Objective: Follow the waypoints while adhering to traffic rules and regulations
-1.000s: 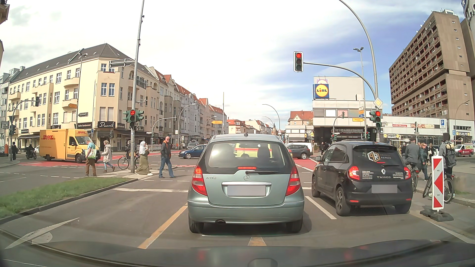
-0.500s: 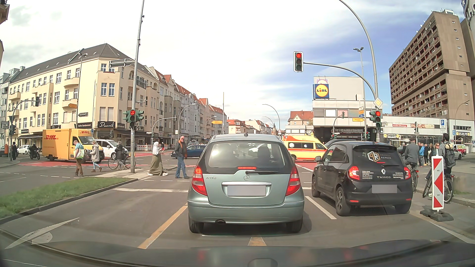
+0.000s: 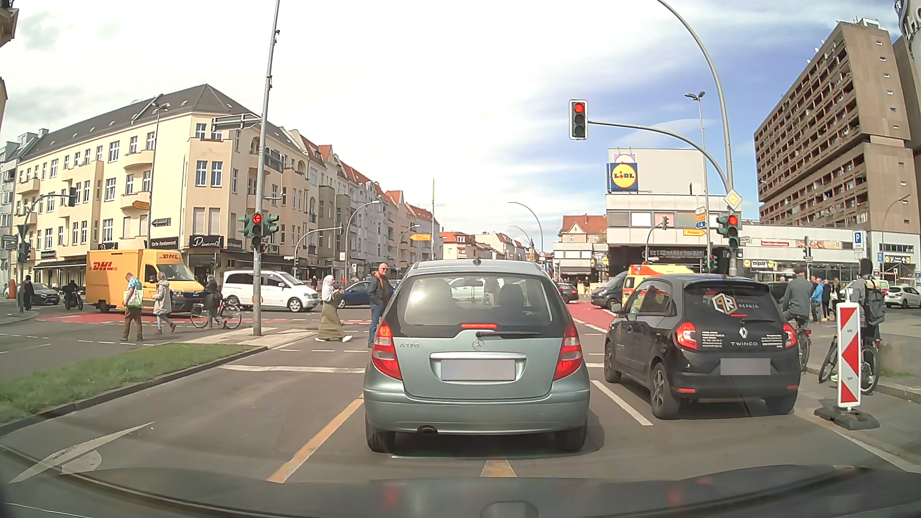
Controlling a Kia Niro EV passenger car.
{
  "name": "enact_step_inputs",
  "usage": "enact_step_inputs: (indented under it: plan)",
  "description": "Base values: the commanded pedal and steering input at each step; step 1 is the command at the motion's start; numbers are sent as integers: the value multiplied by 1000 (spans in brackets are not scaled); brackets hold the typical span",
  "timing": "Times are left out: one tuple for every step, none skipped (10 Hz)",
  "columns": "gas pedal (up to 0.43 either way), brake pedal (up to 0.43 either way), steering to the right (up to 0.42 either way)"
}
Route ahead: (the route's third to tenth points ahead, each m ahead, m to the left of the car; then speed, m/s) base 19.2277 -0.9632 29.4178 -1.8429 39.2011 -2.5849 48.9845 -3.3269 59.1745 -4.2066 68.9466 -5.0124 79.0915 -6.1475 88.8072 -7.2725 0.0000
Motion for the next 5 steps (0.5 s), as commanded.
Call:
enact_step_inputs:
  plan:
    - [0,396,-2]
    - [0,402,-2]
    - [0,396,-2]
    - [0,396,-2]
    - [0,396,-3]
